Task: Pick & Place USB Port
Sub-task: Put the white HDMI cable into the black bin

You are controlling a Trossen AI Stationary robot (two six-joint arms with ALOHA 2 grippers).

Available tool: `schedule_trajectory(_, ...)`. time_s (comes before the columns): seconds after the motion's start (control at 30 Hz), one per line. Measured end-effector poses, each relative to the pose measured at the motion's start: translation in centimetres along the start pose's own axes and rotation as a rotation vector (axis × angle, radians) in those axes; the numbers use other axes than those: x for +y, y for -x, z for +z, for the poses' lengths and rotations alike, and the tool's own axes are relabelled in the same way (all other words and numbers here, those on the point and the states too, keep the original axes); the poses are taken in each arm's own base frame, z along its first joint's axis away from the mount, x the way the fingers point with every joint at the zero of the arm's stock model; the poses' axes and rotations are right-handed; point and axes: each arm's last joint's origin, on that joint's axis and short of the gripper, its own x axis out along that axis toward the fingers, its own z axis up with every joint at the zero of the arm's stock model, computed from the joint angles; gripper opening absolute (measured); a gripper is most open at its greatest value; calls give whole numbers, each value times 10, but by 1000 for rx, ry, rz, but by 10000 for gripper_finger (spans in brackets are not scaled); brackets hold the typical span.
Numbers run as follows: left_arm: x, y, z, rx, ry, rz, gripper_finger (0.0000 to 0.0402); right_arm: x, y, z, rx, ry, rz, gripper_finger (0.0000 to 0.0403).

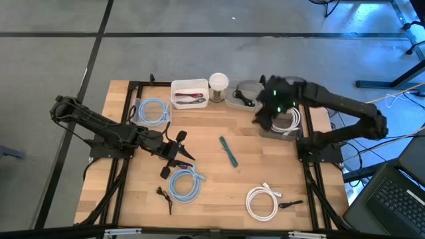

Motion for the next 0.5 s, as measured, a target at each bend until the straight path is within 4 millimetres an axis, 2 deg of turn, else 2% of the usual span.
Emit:
schedule_trajectory(0.27,0,0,0,0,0,0,95,87,-21,-47,121,45,13,217)
schedule_trajectory(0.5,0,0,0,0,0,0,96,144,-51,-98,185,60,-67,217)
